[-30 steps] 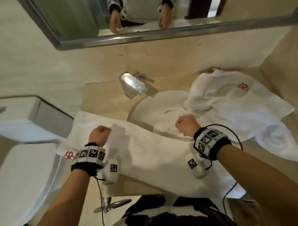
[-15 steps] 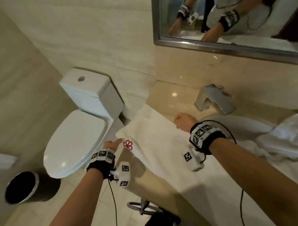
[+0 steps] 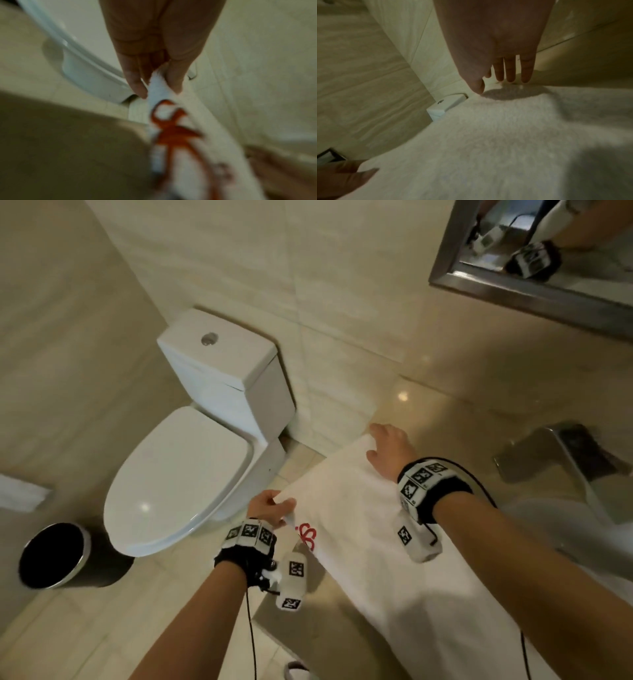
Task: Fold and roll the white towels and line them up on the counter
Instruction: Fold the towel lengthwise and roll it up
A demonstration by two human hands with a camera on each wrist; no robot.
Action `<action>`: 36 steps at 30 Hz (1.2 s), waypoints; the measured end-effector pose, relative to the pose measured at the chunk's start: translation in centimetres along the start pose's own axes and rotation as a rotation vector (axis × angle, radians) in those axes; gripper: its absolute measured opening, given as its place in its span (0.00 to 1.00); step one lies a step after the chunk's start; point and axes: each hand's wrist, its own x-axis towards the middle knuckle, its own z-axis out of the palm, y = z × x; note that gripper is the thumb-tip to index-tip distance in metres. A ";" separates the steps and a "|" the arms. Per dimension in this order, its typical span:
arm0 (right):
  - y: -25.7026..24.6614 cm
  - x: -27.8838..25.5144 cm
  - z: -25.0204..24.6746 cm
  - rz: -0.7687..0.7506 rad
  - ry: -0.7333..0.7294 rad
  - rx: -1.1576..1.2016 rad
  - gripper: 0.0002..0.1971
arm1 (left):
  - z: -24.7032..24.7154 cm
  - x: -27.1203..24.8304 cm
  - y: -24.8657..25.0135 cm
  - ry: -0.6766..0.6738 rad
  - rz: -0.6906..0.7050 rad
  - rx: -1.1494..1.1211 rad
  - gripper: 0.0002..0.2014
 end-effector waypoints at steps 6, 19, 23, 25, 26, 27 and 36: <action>-0.5 3.9 -0.8 -0.153 -0.252 -0.225 0.27 | 0.1 0.4 0.8 -0.084 0.021 0.118 0.10; -1.4 6.0 -2.1 -0.363 -0.378 -0.225 0.16 | -2.3 0.1 1.7 -0.134 0.364 0.419 0.12; -1.4 5.7 -2.7 -0.407 -0.338 -0.228 0.15 | -2.4 -0.9 1.6 -0.077 0.568 0.670 0.10; -1.3 5.4 -2.7 -0.447 -0.292 -0.296 0.12 | -2.2 -1.2 1.5 -0.092 0.647 0.767 0.10; -1.2 5.1 -2.6 -0.492 -0.281 -0.368 0.11 | -2.0 -1.3 1.5 -0.112 0.685 0.848 0.10; -1.2 4.7 -2.6 -0.542 -0.272 -0.462 0.11 | -1.7 -1.7 1.5 -0.127 0.727 0.946 0.10; -0.5 1.7 -1.7 -0.779 -0.278 -0.486 0.30 | -0.6 -3.7 0.8 -0.267 0.897 1.466 0.18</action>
